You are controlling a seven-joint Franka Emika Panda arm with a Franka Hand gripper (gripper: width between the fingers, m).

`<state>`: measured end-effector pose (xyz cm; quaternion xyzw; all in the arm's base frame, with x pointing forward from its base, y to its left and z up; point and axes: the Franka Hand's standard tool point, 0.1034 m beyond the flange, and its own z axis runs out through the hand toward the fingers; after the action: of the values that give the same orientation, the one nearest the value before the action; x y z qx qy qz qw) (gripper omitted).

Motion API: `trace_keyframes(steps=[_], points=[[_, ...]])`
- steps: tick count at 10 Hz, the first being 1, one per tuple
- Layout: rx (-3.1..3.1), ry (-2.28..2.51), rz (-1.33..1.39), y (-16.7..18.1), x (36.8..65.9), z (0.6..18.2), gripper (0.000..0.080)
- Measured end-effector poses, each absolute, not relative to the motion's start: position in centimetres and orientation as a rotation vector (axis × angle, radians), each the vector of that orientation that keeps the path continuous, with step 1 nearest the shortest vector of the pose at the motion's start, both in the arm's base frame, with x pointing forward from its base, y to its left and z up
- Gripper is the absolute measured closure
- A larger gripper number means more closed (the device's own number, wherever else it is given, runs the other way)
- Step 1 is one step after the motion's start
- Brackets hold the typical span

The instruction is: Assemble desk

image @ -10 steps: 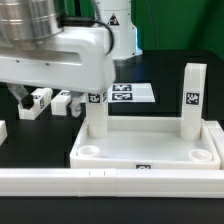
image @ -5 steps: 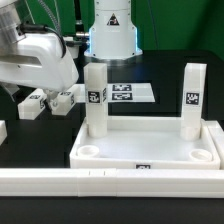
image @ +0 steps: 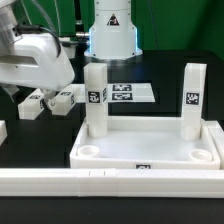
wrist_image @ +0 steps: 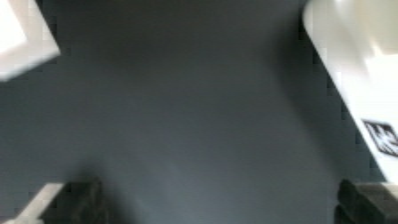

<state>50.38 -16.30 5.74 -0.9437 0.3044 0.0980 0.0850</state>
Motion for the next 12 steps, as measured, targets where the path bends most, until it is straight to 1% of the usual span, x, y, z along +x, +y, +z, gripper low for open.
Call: trace_keyframes(steps=[2,4,5,7,9,11,12], points=[[-2.814,0.919,0.305,-15.6,48.3,5.2,0.0151],[-2.804,0.914,0.334,-15.6,48.4,5.2,0.0151],[-2.781,0.911,0.385,-15.4,48.0,5.1,0.0151],[-2.671,0.889,0.600,-15.8,47.3,5.0,0.0151],[-2.566,0.880,0.779,-15.1,45.6,5.0,0.0151],[-2.476,0.870,0.934,-14.7,45.1,5.0,0.0151],[-2.430,0.858,1.010,-14.9,45.0,4.7,0.0151]])
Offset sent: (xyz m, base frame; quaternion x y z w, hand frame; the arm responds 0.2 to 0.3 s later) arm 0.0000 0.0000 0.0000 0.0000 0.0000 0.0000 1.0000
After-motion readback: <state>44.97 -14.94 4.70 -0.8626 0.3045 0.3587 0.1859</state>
